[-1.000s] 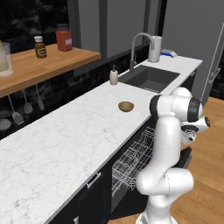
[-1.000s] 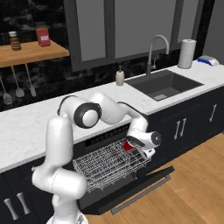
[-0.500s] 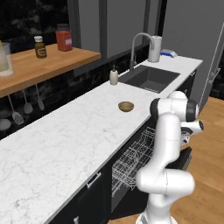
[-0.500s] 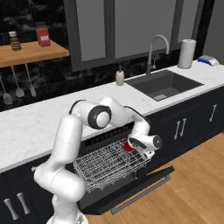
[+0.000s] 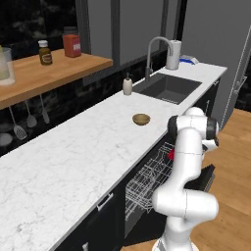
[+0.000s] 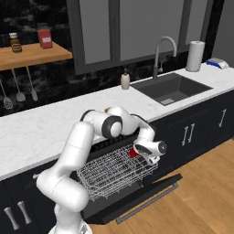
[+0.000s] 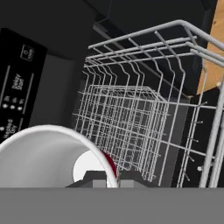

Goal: Pick up the cup and bowl from the counter, place them in the dishwasher, and close the dishwasher door.

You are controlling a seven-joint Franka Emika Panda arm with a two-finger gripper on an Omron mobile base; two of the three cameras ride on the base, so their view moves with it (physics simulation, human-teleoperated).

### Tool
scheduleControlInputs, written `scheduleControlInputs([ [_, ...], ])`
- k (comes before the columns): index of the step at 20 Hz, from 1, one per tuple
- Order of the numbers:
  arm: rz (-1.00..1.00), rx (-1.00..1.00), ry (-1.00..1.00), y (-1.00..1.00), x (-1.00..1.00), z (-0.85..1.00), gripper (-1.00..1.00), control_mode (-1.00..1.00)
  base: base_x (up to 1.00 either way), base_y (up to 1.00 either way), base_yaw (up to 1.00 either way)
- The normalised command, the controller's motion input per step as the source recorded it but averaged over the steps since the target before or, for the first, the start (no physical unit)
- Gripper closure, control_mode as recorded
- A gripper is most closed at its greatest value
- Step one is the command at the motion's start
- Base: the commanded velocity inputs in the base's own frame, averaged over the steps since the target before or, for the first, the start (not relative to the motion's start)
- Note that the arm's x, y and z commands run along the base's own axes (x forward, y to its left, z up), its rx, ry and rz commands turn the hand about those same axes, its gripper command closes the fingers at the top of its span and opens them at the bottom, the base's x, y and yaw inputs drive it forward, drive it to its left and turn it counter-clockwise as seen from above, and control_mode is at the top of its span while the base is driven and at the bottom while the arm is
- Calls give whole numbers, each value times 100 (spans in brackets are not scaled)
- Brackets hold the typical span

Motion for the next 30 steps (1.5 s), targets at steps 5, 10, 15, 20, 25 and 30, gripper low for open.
scheduleControlInputs([
  [5, 0, 0, 0, 0, 44, -45, 100, -100, 0, 0, 0],
  [10, 0, 0, 0, 0, 29, -45, 100, -100, 0, 0, 0],
  [15, 0, 0, 3, 0, 29, -34, 100, -100, 0, 0, 0],
  [20, 0, 0, 9, 0, 41, -23, -100, -100, 0, 0, 0],
  [25, 0, 0, 7, 0, 21, -6, -100, -100, 0, 0, 0],
  [30, -1, 0, -1, -10, -27, 9, -100, -100, 0, 0, 0],
])
